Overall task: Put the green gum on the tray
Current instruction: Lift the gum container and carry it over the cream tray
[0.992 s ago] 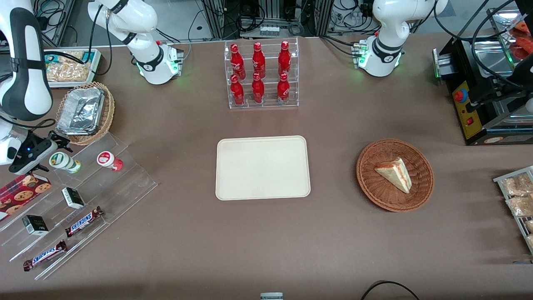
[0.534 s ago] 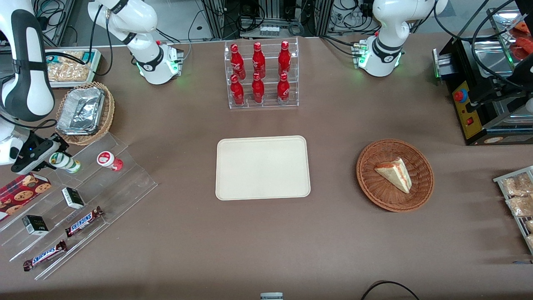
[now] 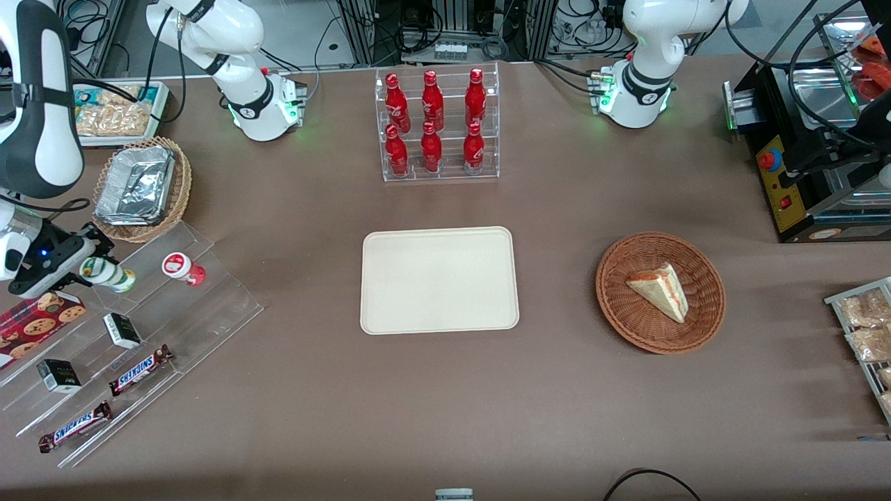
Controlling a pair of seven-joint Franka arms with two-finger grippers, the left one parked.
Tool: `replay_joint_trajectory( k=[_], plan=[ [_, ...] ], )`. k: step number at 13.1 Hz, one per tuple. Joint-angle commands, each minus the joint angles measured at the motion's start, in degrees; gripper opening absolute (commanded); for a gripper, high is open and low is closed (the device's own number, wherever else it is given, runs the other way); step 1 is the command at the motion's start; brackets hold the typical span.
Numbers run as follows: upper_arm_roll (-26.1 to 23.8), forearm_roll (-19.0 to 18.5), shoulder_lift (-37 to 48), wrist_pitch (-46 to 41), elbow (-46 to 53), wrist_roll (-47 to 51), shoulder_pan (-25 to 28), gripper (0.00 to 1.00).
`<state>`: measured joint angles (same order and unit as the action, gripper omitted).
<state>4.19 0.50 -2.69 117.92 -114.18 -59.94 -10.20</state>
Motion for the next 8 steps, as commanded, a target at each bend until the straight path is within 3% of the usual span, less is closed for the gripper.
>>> replay_joint_trajectory(
  k=[1,8],
  plan=[
    [0.0,-0.5,-0.4,-5.1,3.0,11.0,5.8,0.00],
    [-0.1,1.2,-5.7,-5.2,4.2,49.2,27.0,0.00]
  ],
)
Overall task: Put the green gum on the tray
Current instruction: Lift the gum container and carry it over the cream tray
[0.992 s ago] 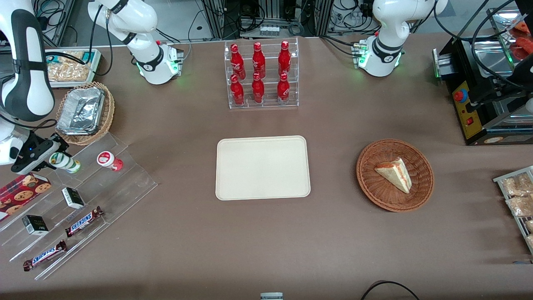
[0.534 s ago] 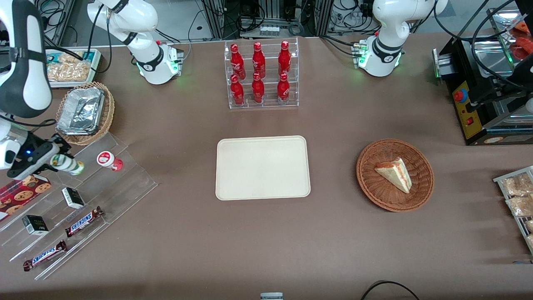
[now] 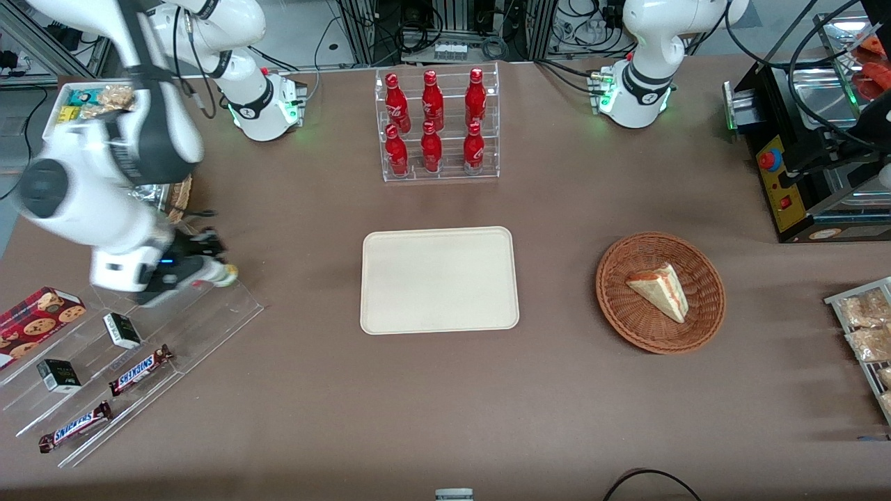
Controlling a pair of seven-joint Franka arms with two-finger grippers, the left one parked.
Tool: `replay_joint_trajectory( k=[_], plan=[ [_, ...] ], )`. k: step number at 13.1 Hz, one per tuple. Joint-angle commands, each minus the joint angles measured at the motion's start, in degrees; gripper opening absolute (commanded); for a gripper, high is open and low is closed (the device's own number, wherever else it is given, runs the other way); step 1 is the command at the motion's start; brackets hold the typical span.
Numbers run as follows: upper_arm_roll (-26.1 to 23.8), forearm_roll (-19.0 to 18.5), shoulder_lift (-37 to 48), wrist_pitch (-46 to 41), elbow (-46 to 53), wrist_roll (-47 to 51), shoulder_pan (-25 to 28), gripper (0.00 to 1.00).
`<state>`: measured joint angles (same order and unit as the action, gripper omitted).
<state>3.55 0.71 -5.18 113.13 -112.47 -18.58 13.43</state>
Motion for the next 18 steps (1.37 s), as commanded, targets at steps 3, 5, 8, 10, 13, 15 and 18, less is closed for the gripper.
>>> replay_joint_trajectory(
  k=[3,5,8,10,13,15,18],
  plan=[
    [0.6,5.1,-10.6,1.1,8.6,21.4,11.1,0.00],
    [0.6,6.1,-15.0,3.5,12.3,29.6,15.4,0.00],
    [0.7,5.9,-21.1,8.1,16.6,40.3,21.6,0.00],
    [0.8,5.5,-24.7,9.2,19.8,47.2,25.1,0.00],
    [0.8,5.2,-29.6,9.2,25.7,54.9,28.7,0.00],
    [1.2,4.6,-32.7,9.4,28.6,57.4,30.4,0.00],
    [1.2,3.0,-35.6,12.4,29.6,60.5,31.7,0.00]
  ],
)
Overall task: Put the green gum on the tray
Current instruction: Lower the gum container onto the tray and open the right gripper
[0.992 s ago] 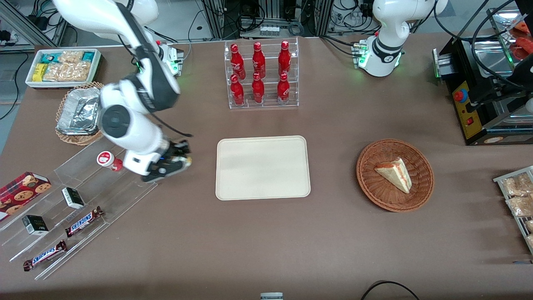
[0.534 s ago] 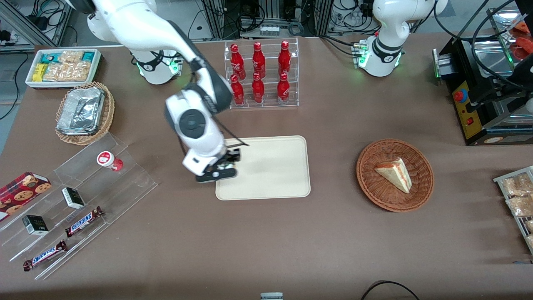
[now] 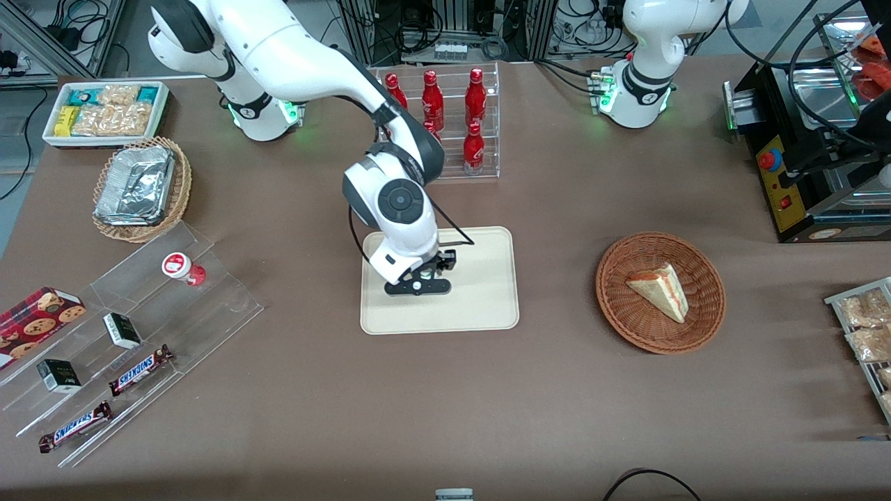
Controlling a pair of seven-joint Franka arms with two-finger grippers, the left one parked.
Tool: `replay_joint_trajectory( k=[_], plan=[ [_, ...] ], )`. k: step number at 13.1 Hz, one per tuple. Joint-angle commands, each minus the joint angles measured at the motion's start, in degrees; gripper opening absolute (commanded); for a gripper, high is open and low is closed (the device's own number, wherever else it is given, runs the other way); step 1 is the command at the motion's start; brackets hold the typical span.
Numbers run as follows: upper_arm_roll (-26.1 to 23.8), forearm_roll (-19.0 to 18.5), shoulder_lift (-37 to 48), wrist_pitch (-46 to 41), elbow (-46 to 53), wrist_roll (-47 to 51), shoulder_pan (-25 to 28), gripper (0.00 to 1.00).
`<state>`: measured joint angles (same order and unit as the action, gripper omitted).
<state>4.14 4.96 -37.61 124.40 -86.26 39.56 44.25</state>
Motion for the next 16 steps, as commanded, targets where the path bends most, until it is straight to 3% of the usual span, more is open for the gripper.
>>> replay_joint_trajectory(
  k=[1,7,8,9,10,11,16],
  plan=[
    [0.6,-1.9,-3.5,1.6,3.4,2.7,0.8,0.00],
    [0.6,-2.0,-5.5,3.4,3.1,2.7,0.8,0.00],
    [0.6,-2.0,-5.6,3.7,3.1,2.6,0.8,0.10],
    [0.6,-2.0,-5.9,3.7,3.1,2.5,0.8,0.39],
    [0.6,-2.0,-6.1,3.7,3.1,2.4,0.8,0.80],
    [0.6,-2.1,-6.0,4.1,2.9,2.3,0.7,0.99],
    [0.5,-3.6,-5.0,3.9,3.0,1.7,0.7,0.99]
  ],
)
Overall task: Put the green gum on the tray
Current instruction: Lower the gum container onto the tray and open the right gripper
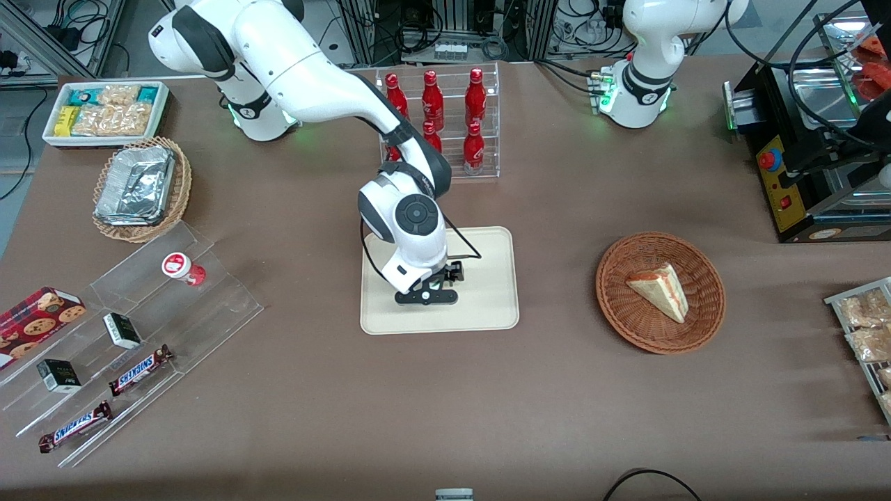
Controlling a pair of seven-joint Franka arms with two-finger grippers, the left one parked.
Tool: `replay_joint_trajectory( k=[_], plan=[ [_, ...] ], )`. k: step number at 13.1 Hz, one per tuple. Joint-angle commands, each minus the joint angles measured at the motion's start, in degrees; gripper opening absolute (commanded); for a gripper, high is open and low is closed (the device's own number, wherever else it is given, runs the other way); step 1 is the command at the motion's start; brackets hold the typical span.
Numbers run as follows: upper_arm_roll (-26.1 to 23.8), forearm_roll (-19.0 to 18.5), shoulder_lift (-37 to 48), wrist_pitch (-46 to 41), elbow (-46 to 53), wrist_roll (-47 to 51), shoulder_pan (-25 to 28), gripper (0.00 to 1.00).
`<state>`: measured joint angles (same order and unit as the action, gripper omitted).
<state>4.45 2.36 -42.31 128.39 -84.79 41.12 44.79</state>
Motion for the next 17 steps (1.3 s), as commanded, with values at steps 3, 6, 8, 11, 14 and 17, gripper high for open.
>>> replay_joint_trajectory(
  k=[3,6,8,11,14,17],
  plan=[
    [0.2,-1.0,1.2,-1.2,1.4,-0.4,-0.7,0.99],
    [0.2,-0.9,5.6,-7.9,1.1,-4.3,-1.3,0.99],
    [0.2,-0.4,8.0,-12.4,1.1,-6.8,-2.0,0.99],
    [0.1,-0.1,12.2,-19.6,1.1,-12.8,-4.8,0.99],
    [0.2,0.0,15.1,-25.2,1.1,-20.0,-8.4,0.99],
    [0.3,-0.1,17.1,-28.6,1.1,-29.2,-12.8,0.99]
  ],
)
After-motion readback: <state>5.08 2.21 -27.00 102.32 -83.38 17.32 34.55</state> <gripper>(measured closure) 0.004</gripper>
